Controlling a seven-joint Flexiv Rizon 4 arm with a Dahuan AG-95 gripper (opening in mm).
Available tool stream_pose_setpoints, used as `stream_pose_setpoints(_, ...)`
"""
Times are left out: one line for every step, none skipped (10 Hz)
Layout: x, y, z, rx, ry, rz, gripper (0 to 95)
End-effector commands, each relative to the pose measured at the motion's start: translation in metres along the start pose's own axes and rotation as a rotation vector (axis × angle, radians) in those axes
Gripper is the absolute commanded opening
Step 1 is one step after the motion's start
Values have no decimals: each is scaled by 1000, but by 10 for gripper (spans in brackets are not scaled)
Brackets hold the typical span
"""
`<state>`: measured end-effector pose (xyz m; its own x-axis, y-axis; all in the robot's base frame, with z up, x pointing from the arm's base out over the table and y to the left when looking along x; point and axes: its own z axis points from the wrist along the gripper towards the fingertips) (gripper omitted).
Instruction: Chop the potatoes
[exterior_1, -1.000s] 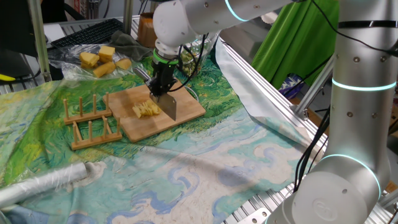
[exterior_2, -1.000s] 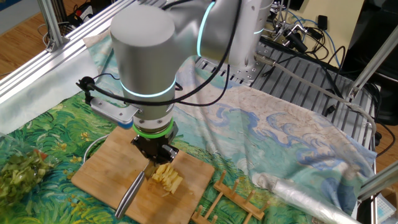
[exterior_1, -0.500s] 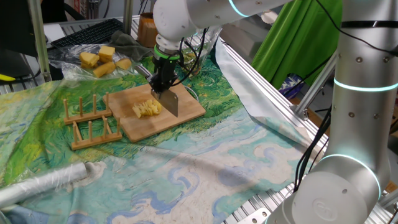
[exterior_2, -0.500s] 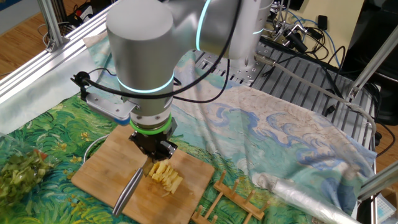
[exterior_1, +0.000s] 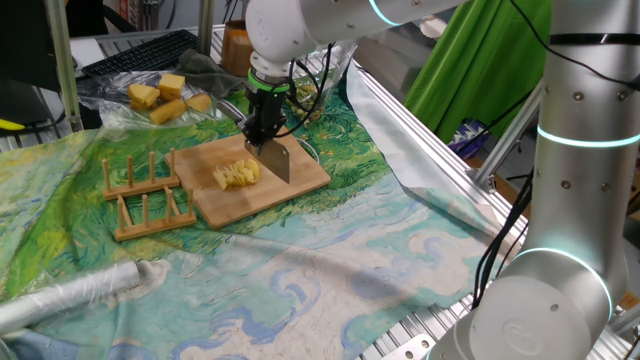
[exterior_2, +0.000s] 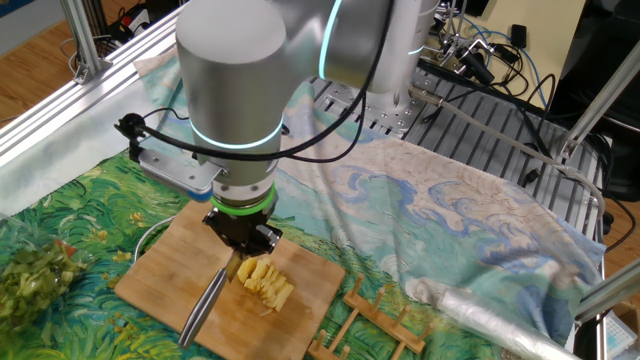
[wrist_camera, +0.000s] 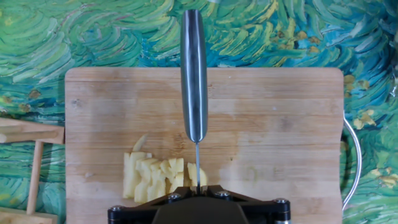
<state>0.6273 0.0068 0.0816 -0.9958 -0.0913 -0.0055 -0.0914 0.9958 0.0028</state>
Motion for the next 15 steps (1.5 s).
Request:
stream_pose_setpoints(-1,0,0,11,2,-8,0)
stream_pose_setpoints(-1,0,0,12,2,-11,0)
stream_pose_setpoints(-1,0,0,18,2,-13,0)
stream_pose_setpoints(-1,0,1,18,2,-12,0)
stream_pose_setpoints(-1,-1,1,19,2,-12,0)
stream_pose_setpoints(-1,-1,1,19,2,-11,0)
stream_pose_setpoints(-1,-1,3,19,2,-11,0)
stream_pose_setpoints(-2,-1,6,17,1,-12,0)
stream_pose_setpoints(-4,-2,15,12,-1,-13,0)
stream_pose_setpoints(-5,0,30,12,-7,-23,0)
stream_pose_setpoints(-7,4,52,10,-32,-20,0)
stream_pose_setpoints(-8,9,71,12,-54,-14,0)
stream_pose_setpoints(-8,10,77,21,-56,-13,0)
stream_pose_setpoints(-7,9,73,29,-44,-14,0)
stream_pose_setpoints(-8,7,71,32,-49,-15,0)
